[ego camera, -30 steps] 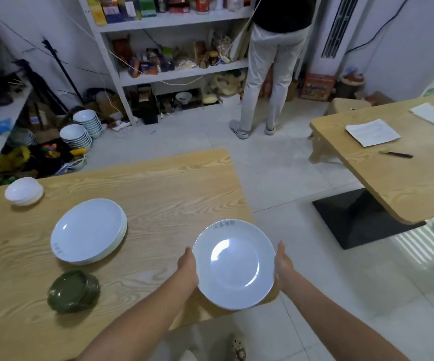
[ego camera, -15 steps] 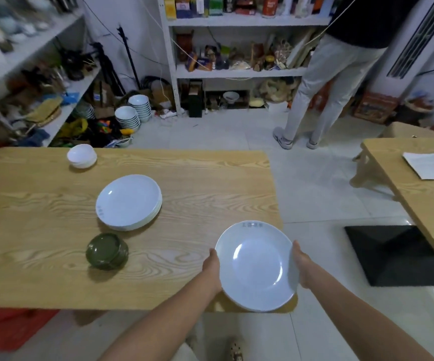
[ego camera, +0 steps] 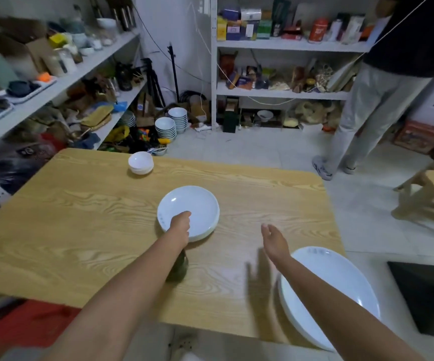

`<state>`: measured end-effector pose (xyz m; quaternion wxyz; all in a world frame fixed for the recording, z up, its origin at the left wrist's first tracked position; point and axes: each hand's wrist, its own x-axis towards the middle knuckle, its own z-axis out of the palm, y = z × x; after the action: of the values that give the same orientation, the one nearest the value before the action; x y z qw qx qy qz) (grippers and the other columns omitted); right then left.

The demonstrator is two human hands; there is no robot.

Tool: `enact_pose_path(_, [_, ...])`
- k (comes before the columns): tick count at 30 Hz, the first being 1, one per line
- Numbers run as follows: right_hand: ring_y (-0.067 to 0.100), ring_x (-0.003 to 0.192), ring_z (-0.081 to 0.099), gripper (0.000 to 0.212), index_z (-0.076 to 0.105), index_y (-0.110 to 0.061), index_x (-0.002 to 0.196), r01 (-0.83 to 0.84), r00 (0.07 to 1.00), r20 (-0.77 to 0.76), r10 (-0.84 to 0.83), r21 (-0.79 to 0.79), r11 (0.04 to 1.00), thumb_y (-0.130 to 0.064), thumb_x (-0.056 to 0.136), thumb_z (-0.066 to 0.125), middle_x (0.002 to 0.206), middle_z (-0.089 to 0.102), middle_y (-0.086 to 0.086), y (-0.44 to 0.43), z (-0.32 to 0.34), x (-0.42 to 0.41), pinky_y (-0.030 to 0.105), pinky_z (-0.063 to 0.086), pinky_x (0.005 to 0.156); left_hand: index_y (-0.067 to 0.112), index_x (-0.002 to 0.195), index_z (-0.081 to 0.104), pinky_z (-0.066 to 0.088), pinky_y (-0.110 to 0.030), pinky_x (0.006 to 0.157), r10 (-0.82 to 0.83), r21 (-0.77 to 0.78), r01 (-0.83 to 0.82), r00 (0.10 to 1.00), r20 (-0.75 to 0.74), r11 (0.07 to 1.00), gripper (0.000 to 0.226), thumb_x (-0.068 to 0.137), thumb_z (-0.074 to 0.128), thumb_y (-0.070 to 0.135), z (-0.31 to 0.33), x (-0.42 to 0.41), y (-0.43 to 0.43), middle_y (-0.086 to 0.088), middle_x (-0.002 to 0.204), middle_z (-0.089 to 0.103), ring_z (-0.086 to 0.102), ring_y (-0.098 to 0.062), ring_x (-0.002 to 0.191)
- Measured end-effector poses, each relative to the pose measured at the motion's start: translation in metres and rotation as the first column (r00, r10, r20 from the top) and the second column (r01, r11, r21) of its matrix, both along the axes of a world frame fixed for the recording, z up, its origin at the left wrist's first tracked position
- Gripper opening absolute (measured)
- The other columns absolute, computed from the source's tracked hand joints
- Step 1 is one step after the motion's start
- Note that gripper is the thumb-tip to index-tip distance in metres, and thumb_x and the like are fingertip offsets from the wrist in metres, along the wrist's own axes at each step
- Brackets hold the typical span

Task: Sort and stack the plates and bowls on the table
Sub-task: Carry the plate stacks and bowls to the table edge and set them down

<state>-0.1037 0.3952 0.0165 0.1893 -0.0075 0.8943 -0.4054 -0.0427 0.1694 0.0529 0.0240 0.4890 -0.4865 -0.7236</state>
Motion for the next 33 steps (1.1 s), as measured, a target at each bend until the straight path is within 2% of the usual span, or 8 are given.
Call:
enact_pose_path(4, [0.038,0.132,0.041,0.060,0.040,0.007,0.138,0.208,0.927,0.349,-0.139,-0.170,0.963,-0.041,0.103,0.028,0.143,0.042,0.025,-0.076,-0.003,0.008,0.046,0.032,0.112,0.012,0.122,0.049,0.037,-0.023,0.070,0.009,0.038,-0.008,0.999,-0.039,0.999,0.024,0.100,0.043,0.019,-0.006,0.010,-0.066,-0.001,0.082,0.051,0.044,-0.012,0.067])
enact_pose_path(8, [0.039,0.137,0.036,0.058,0.035,0.001,0.141,0.438,0.790,0.565,-0.238,-0.247,0.865,-0.042,0.102,0.032,0.149,0.035,0.025,-0.127,-0.006,0.016,0.048,0.032,0.111,0.004,0.073,0.055,0.043,-0.018,0.034,-0.001,0.074,-0.001,1.000,0.024,0.997,0.021,0.093,0.049,0.006,-0.015,0.020,-0.113,-0.002,0.045,0.061,0.054,-0.016,0.050])
enact_pose_path(10, [0.035,0.136,0.037,0.058,0.030,-0.005,0.145,0.487,0.749,0.616,-0.244,-0.261,0.833,-0.042,0.102,0.031,0.149,0.035,0.020,-0.140,-0.005,0.018,0.046,0.035,0.109,0.010,0.068,0.052,0.046,-0.021,0.040,-0.036,0.095,0.032,0.998,0.045,0.995,0.026,0.094,0.051,0.010,-0.015,0.022,-0.120,0.006,0.037,0.058,0.052,-0.013,0.052])
enact_pose_path(14, [0.032,0.133,0.040,0.058,0.029,-0.009,0.146,0.564,0.686,0.692,-0.224,-0.311,0.765,-0.044,0.100,0.037,0.147,0.037,0.014,-0.155,-0.002,0.014,0.045,0.039,0.103,0.017,0.074,0.053,0.044,-0.037,0.091,-0.132,0.182,0.125,0.991,0.030,0.975,0.029,0.097,0.050,0.035,-0.030,0.014,-0.132,0.004,0.077,0.055,0.048,-0.015,0.075])
enact_pose_path(16, [0.029,0.107,0.056,0.051,0.040,-0.011,0.137,0.583,0.673,0.712,-0.201,-0.343,0.737,-0.045,0.099,0.037,0.128,0.049,0.015,-0.162,-0.002,0.012,0.038,0.051,0.079,0.016,0.089,0.062,0.052,-0.041,0.088,-0.173,0.243,0.173,0.985,-0.020,0.954,0.030,0.095,0.049,0.042,-0.038,0.005,-0.136,-0.001,0.077,0.070,0.060,-0.020,0.086])
enact_pose_path(18, [0.023,0.082,0.058,0.045,0.046,-0.013,0.125,0.581,0.668,0.721,-0.185,-0.349,0.735,-0.048,0.099,0.036,0.108,0.055,0.011,-0.167,-0.003,0.010,0.032,0.053,0.053,0.009,0.107,0.065,0.054,-0.049,0.090,-0.203,0.256,0.213,0.977,-0.064,0.943,0.039,0.094,0.052,0.043,-0.040,-0.005,-0.137,-0.012,0.098,0.073,0.065,-0.032,0.100])
enact_pose_path(20, [0.022,0.077,0.058,0.043,0.048,-0.013,0.120,0.601,0.652,0.735,-0.187,-0.351,0.718,-0.049,0.099,0.036,0.095,0.056,0.008,-0.169,-0.006,0.008,0.026,0.052,0.042,0.007,0.119,0.063,0.049,-0.051,0.098,-0.216,0.226,0.221,0.975,-0.048,0.949,0.043,0.095,0.053,0.042,-0.041,-0.014,-0.138,-0.015,0.115,0.068,0.063,-0.035,0.110])
enact_pose_path(33, [0.021,0.071,0.060,0.047,0.046,-0.015,0.134,0.651,0.625,0.727,-0.283,-0.285,0.703,-0.046,0.101,0.034,0.091,0.062,0.001,-0.146,-0.016,0.002,0.027,0.046,0.047,0.011,0.132,0.051,0.046,-0.053,0.100,-0.344,0.195,0.325,0.936,0.072,0.925,0.052,0.098,0.040,0.049,-0.046,-0.038,-0.124,-0.014,0.124,0.063,0.061,-0.034,0.112])
